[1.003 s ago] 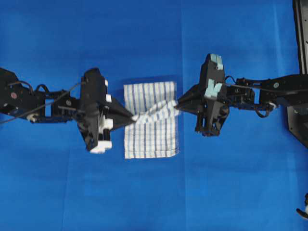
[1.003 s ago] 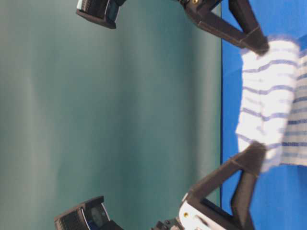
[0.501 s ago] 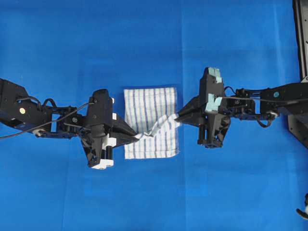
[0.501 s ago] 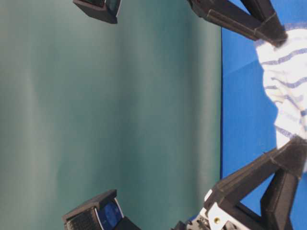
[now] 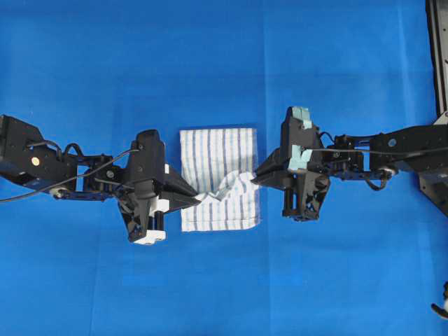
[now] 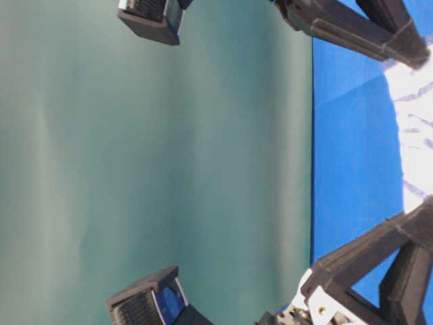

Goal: Fold the blue towel.

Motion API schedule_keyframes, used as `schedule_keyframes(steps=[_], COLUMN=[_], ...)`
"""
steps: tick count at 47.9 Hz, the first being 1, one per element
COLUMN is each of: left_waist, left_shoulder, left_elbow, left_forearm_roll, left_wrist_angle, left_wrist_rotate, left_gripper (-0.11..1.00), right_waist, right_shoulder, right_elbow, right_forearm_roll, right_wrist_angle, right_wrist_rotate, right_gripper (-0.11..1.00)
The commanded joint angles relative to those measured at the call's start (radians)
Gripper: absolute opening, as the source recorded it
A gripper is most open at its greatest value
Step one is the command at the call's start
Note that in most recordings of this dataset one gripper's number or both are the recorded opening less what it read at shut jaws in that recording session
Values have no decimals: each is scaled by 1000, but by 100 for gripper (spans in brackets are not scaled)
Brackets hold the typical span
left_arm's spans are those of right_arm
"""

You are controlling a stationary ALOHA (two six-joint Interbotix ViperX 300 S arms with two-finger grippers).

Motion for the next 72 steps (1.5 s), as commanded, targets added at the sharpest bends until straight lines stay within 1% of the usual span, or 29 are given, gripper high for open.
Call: schedule_keyframes(steps=[1,3,5,7,8,11,14,15,17,19,20,24,27,31,36,47,50,57,67,72], left_waist=[-5,-3,0,3,6,9,15,17,25,29,31,34,35,40,43,51,52,60,61,63], left_shoulder=[-12,-14,-15,-17,-18,-21,-28,-31,-41,-54,-61,-95,-127,-178,-236,-410,-456,-568,-726,-816], left_elbow=[-6,-5,-3,-2,0,5,12,14,23,29,34,49,61,78,94,138,161,238,341,397], left_forearm_roll=[-2,-2,-2,-3,-5,-5,-3,-3,-3,-3,-5,-3,-3,-3,-3,-3,-5,-5,-3,-3], left_wrist_angle=[-8,-8,-8,-8,-8,-8,-8,-8,-8,-6,-3,-2,0,2,3,28,28,26,29,29], left_wrist_rotate=[0,0,0,0,2,3,3,5,3,6,8,12,17,28,51,123,138,155,175,181], left_gripper=[7,14,23,33,41,61,77,80,81,78,76,72,72,72,72,72,72,72,72,72], right_waist=[11,14,18,21,21,26,31,31,32,32,32,32,32,32,23,-41,-63,-98,-120,-121], right_shoulder=[-6,-5,-5,-5,-5,-5,-5,-6,-6,-8,-9,-23,-41,-78,-155,-341,-407,-543,-758,-844], right_elbow=[-25,-26,-26,-28,-28,-28,-28,-29,-29,-31,-29,-26,-23,-18,-14,2,17,66,141,187], right_forearm_roll=[3,3,2,3,3,3,3,3,3,3,3,0,-2,-11,-40,-66,-72,-77,-106,-110], right_wrist_angle=[3,5,5,6,5,5,5,5,6,3,5,6,6,9,29,135,169,221,314,334], right_wrist_rotate=[0,0,0,0,0,0,0,0,-2,-2,-2,-5,-9,-18,-41,-104,-126,-147,-150,-150], right_gripper=[9,11,16,26,30,48,66,74,84,91,93,91,88,89,89,89,89,89,89,89])
